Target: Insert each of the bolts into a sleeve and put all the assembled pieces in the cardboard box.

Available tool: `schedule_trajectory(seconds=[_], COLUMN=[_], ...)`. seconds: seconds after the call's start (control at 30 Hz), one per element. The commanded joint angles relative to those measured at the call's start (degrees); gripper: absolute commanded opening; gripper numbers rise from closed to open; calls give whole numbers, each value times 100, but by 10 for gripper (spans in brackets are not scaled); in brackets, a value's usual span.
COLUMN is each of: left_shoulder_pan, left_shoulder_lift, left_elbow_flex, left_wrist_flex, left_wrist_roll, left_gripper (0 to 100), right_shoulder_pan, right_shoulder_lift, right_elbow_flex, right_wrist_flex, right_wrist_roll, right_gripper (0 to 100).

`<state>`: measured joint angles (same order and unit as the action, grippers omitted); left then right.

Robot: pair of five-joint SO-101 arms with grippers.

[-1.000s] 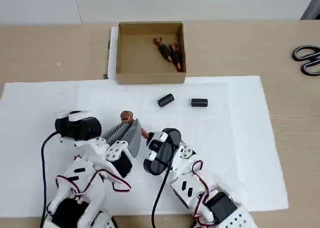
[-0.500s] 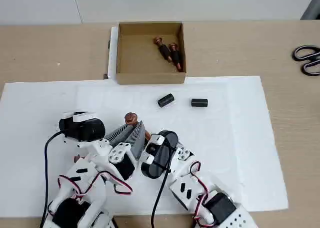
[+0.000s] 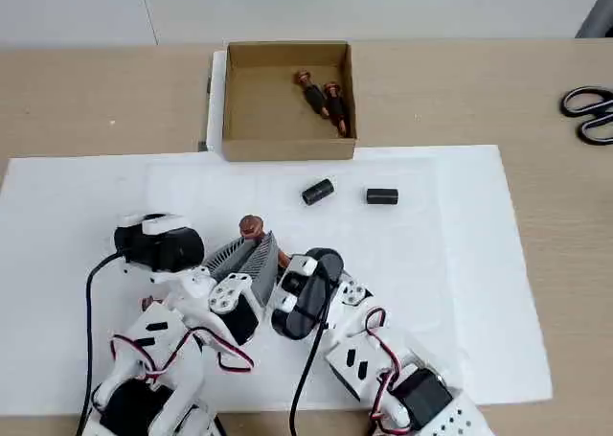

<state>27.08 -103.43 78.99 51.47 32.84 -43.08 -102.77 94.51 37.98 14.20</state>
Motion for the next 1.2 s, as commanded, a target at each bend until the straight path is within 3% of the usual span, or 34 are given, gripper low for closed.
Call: schedule_trajectory(seconds=[0.0, 1.17], left_shoulder_pan=[-18, 35], left_shoulder_lift=[-53, -53], left_elbow_flex=[-171, 242], left_wrist_flex=[0, 378], left_wrist_roll=[-97, -105], left_gripper=[7, 7], right_shoulder_pan=[48, 31], right_shoulder_lift=[-48, -48], right_elbow_flex=[-316, -615], right_wrist_flex=[-145, -215], right_wrist_roll=[44, 202], right_gripper=[4, 4])
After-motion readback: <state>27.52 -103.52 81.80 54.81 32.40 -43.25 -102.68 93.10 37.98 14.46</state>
